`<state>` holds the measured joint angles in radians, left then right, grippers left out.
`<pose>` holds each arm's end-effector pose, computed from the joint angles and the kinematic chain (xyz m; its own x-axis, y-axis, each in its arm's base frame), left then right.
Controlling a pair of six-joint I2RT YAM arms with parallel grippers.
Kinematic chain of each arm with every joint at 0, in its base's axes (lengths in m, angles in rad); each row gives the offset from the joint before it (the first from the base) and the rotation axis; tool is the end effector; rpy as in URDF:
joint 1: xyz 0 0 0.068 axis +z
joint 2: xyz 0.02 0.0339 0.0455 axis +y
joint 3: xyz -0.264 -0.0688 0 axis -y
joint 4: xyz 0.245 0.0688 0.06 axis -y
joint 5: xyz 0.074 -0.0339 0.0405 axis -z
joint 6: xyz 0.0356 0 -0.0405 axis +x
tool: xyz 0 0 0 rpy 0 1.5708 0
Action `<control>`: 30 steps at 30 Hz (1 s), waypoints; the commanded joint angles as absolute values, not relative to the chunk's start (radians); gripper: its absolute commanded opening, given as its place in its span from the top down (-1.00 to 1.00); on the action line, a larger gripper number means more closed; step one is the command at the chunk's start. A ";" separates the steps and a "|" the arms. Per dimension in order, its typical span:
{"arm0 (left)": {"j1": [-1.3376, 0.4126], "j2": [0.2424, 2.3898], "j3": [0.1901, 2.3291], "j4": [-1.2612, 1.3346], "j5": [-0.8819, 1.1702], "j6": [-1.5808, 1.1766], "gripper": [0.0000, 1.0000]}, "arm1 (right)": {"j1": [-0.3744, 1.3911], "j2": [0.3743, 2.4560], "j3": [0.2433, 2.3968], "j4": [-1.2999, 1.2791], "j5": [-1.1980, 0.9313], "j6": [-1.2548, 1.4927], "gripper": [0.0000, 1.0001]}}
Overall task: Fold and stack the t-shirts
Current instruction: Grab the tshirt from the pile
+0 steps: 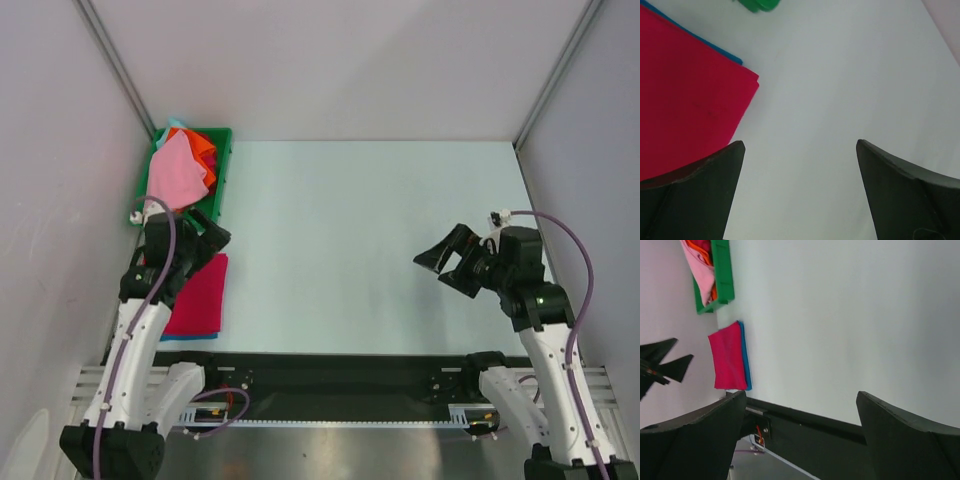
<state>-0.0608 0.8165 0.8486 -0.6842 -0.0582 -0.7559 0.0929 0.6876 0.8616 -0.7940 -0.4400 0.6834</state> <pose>0.1690 -0.0082 0.3072 -0.4507 -0.6586 -0.6026 -0.4049 0.7524 -0.5195 0.1314 0.0275 0.3209 -0.7196 0.5067 -0.4748 0.0326 0.7076 0.7058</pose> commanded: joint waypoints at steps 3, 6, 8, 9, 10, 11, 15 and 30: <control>0.034 1.004 1.021 -0.715 -0.143 -0.664 -1.00 | 0.150 0.807 0.985 -0.906 -0.445 0.546 -0.99; 0.034 1.145 1.152 -0.751 -0.210 -0.641 -1.00 | 0.155 0.885 1.009 -0.929 -0.486 0.514 -1.00; 0.041 1.276 1.247 -0.764 -0.274 -0.623 -0.77 | 0.156 0.919 1.049 -0.966 -0.468 0.474 -0.99; 0.047 1.317 1.265 -0.738 -0.272 -0.603 -0.67 | 0.156 0.936 1.063 -0.974 -0.456 0.463 -0.99; 0.061 1.351 1.302 -0.715 -0.265 -0.583 -0.64 | 0.156 0.948 1.074 -0.977 -0.430 0.459 -0.99; 0.066 1.432 1.321 -0.671 -0.264 -0.550 -0.65 | 0.156 0.953 1.095 -0.973 -0.422 0.453 -1.00; 0.100 1.669 1.486 -0.646 -0.236 -0.463 -0.50 | 0.160 0.989 1.141 -0.950 -0.399 0.433 -0.99; 0.164 2.112 1.933 -0.618 -0.124 -0.342 0.18 | 0.063 1.077 1.195 -0.937 -0.376 0.391 -0.99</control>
